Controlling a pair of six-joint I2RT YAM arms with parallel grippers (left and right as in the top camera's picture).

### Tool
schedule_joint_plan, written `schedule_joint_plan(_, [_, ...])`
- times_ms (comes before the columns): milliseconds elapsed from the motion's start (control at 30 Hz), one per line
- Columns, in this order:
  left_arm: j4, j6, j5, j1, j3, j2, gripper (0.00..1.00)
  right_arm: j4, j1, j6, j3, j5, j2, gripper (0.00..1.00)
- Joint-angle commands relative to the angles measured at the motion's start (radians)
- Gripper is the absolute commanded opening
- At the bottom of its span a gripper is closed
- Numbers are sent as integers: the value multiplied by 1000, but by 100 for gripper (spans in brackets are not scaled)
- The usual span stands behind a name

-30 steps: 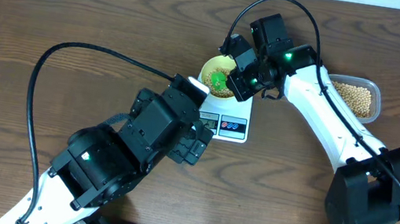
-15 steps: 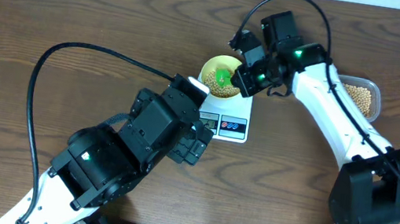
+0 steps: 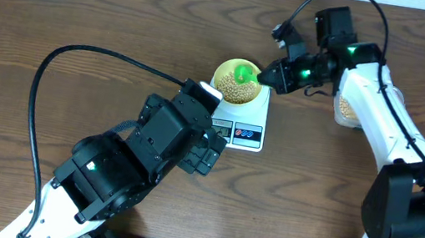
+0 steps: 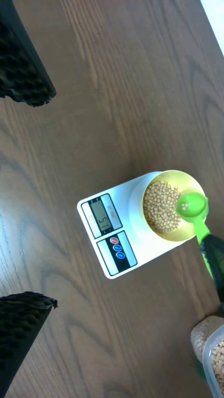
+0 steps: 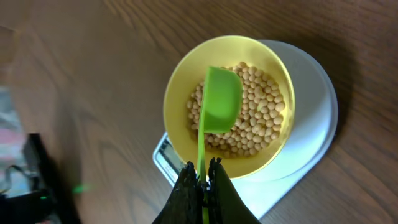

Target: Scoop item into bowl and weigh 50g on scale

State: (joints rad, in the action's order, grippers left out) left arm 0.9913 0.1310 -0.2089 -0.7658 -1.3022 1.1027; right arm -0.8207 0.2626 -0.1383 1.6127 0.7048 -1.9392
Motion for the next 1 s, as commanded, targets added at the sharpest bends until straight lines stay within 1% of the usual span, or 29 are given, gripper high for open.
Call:
schedule_joint_plan(0, [3,2,-10,3,-5,1,98,2,-31,2,-3,119,21,1])
schedule_joint_plan(133, [3,2,-10,3,-5,1,98,1,-65,3,-3,191,44,1])
schedule_joint_plan(400, [3,2,-10,3,-5,1,98,2,-109,74,-3,201,74,1])
schedule_joint_plan(633, [3,2,-10,3,-5,1,98,1,-136,116,-3,256,74,1])
schedule_joint_plan(800, [3,2,-10,3,-5,1,98,-22,-127,114,-3,246,74,1])
schedule_joint_plan(967, [3,2,-10,3,-5,1,98,-43,-104,72,-3,217,74,1])
